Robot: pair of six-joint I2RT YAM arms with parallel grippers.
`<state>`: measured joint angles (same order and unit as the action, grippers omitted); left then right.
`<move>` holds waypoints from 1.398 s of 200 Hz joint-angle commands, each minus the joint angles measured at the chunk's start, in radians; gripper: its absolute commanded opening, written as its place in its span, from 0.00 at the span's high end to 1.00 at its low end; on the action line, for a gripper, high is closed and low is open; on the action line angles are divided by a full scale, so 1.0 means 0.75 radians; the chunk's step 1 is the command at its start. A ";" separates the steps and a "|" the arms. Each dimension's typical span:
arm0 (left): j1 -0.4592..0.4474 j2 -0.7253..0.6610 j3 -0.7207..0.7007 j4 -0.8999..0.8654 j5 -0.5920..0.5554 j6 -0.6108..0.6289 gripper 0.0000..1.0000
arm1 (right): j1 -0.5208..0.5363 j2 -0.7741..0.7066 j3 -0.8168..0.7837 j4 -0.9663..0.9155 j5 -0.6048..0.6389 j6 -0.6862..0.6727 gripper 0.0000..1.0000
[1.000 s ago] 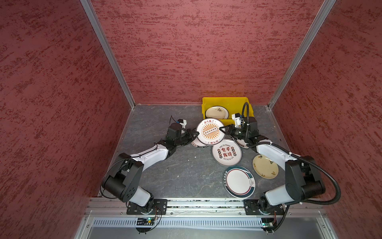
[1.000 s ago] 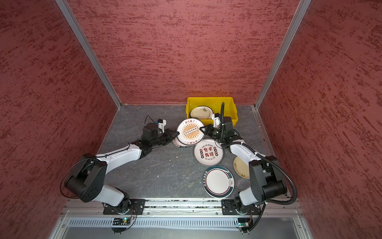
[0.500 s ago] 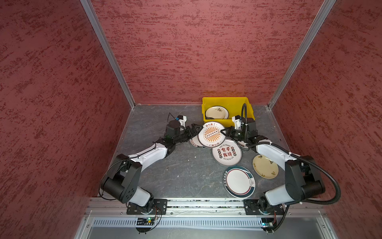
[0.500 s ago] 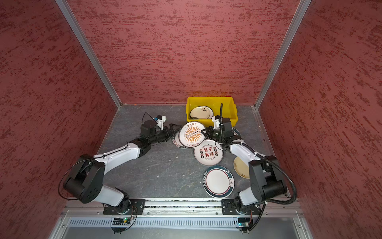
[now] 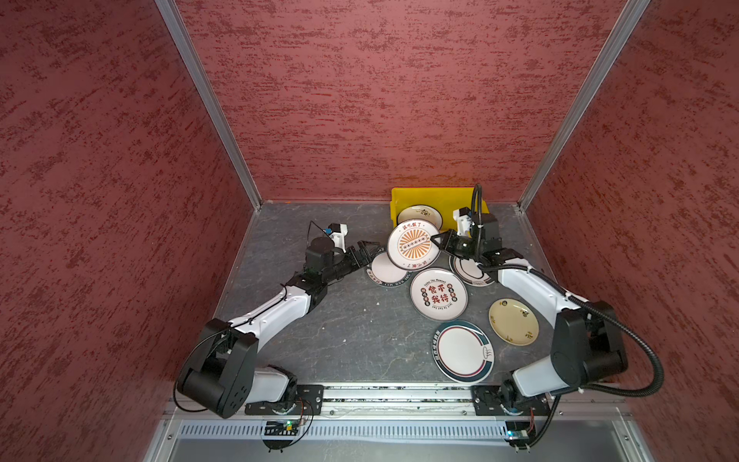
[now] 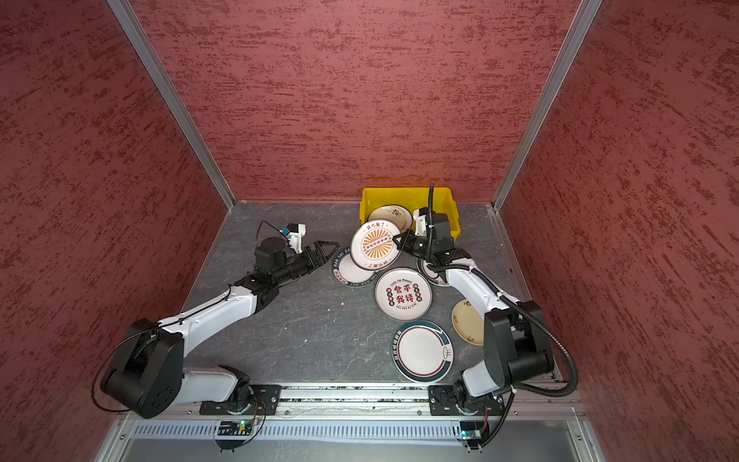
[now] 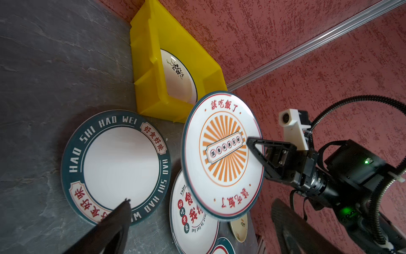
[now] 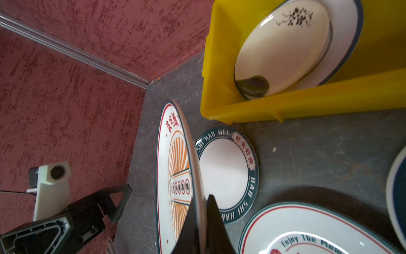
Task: Place the plates into the plastic bin on the countertop
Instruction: Place the plate in the plastic bin.
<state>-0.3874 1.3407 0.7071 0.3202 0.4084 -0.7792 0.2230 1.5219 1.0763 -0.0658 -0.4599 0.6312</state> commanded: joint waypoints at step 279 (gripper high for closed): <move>0.090 -0.043 -0.214 0.070 0.031 0.071 0.01 | -0.110 1.005 1.165 -0.368 0.468 -0.044 0.78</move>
<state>-0.3256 1.3136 0.5526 0.3668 0.4267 -0.7280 0.1448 2.2761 1.9308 -0.3428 -0.1017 0.5999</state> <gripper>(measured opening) 0.994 0.213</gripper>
